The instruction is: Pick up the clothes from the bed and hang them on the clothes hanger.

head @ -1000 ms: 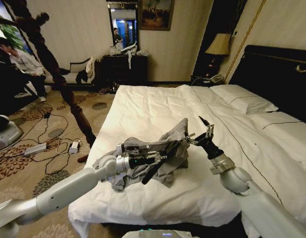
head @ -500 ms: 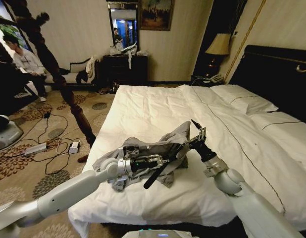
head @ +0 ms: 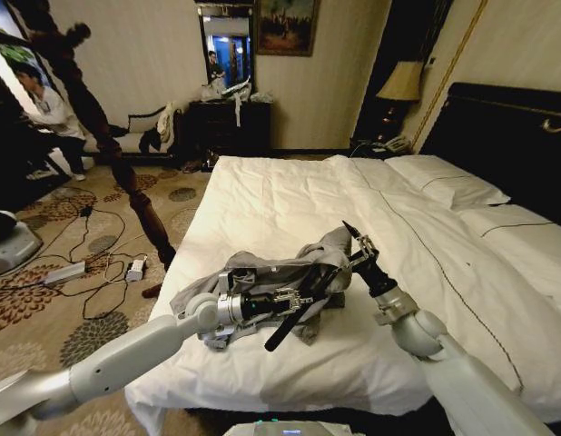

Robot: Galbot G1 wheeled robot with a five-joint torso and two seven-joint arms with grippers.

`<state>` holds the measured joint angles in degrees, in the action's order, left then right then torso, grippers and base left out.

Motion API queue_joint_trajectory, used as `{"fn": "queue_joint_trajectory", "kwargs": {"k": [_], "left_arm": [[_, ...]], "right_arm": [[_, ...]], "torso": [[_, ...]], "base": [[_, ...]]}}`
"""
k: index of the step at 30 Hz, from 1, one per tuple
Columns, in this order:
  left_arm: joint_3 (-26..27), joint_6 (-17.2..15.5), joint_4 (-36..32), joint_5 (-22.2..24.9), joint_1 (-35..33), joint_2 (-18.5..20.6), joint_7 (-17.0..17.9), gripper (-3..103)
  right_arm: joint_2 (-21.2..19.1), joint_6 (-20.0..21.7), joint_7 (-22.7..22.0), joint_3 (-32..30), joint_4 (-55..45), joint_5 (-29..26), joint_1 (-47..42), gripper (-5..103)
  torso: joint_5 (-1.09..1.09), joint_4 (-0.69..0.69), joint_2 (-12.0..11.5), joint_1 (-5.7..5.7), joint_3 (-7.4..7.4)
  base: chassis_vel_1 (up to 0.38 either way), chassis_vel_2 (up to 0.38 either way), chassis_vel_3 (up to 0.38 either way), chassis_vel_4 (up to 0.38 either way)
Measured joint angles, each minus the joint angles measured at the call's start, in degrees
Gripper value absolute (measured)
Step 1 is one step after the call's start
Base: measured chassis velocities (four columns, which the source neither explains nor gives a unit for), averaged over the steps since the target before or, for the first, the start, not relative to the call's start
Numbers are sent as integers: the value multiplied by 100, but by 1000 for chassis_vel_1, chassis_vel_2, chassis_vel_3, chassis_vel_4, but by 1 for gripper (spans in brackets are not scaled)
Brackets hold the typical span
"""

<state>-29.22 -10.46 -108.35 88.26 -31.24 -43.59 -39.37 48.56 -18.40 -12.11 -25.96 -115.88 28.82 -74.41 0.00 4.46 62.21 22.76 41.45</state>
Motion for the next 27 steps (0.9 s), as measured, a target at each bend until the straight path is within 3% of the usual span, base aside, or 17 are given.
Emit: {"fn": "queue_joint_trajectory", "kwargs": {"k": [3, 5, 6, 15, 20, 22, 24, 27], "left_arm": [[33, 2, -5, 2, -17, -3, -18, 23], [44, 3, -8, 5, -23, -9, -18, 23], [51, 4, -9, 7, -26, -13, -19, 23], [74, 3, -1, 10, -35, -51, 26, 23], [196, 18, -35, 10, -81, -77, 366, 22], [241, 18, -32, 35, -87, -69, 483, 32], [263, 20, -33, 48, -84, -54, 517, 32], [307, 28, -17, 45, -64, -12, 581, 48]], "right_arm": [[5, 3, 3, -16, 9, -11, -24, 25], [4, 3, 4, -26, 9, -11, -29, 25], [3, 3, 5, -31, 10, -11, -32, 20], [-14, -3, 5, -91, -6, -7, -98, 19], [-36, 14, 5, -163, 5, 0, -136, 19], [-72, 48, 3, -186, 7, -50, -164, 19], [-88, 64, 5, -196, 9, -86, -188, 20], [-120, 66, 27, -230, 16, -94, -230, 20]], "torso": [[0, 0, 0, 0, 0], [0, 0, 0, 0, 0], [0, 0, 0, 0, 0], [0, 0, 0, 0, 0], [2, 1, 0, 0, 0], [0, 1, 0, 0, 0], [0, 0, 0, 0, 0], [0, 0, 0, 0, 0]], "base": [[0, 0, 0, 0], [0, 0, 0, 0], [0, 0, 0, 0], [0, 0, 0, 0], [0, 0, 0, 0], [0, 0, 0, 0], [0, 0, 0, 0], [0, 0, 0, 0]]}}
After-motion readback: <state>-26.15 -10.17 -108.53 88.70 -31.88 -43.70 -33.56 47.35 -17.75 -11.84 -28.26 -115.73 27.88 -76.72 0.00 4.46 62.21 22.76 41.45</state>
